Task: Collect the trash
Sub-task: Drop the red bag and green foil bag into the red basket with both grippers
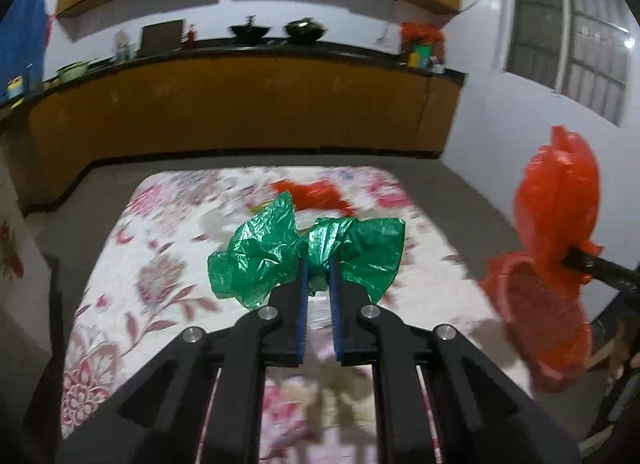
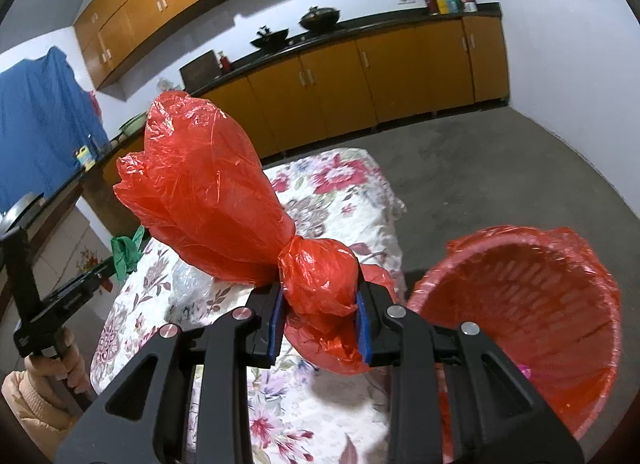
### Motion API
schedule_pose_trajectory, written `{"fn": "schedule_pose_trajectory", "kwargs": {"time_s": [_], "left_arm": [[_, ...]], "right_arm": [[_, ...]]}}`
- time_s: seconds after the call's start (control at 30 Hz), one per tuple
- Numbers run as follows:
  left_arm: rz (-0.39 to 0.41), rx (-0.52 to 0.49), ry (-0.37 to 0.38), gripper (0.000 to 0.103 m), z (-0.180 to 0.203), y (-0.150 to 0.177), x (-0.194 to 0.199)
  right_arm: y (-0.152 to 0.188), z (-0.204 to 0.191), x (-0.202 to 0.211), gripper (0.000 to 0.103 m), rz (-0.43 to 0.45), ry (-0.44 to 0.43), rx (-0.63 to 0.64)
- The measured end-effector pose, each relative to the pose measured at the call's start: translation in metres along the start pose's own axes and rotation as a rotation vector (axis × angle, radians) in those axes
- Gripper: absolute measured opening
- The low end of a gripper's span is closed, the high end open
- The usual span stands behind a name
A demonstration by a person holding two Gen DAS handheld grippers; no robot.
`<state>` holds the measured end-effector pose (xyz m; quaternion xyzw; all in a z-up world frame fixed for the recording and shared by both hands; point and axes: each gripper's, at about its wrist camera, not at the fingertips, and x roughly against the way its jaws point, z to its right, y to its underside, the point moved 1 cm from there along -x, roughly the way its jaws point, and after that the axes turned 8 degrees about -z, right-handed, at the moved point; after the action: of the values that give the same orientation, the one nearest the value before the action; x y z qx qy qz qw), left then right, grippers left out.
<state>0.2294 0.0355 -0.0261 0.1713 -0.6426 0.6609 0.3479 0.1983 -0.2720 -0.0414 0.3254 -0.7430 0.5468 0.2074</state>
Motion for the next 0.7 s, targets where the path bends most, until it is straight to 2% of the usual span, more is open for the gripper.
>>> {"fn": "schedule_pose_trajectory", "kwargs": {"time_s": [0.23, 0.47, 0.7], "left_arm": [[0.005, -0.082, 0.138, 0.011, 0.071, -0.007, 0.002], [-0.021, -0.154, 0.27, 0.011, 0.143, -0.003, -0.01], [-0.047, -0.224, 0.372, 0.011, 0.205, 0.004, -0.02]], "right_arm": [[0.01, 0.033, 0.031, 0.029, 0.044, 0.081, -0.08], [0.022, 0.079, 0.064, 0.029, 0.078, 0.155, -0.235], [0.033, 0.115, 0.083, 0.03, 0.095, 0.186, -0.345]]}}
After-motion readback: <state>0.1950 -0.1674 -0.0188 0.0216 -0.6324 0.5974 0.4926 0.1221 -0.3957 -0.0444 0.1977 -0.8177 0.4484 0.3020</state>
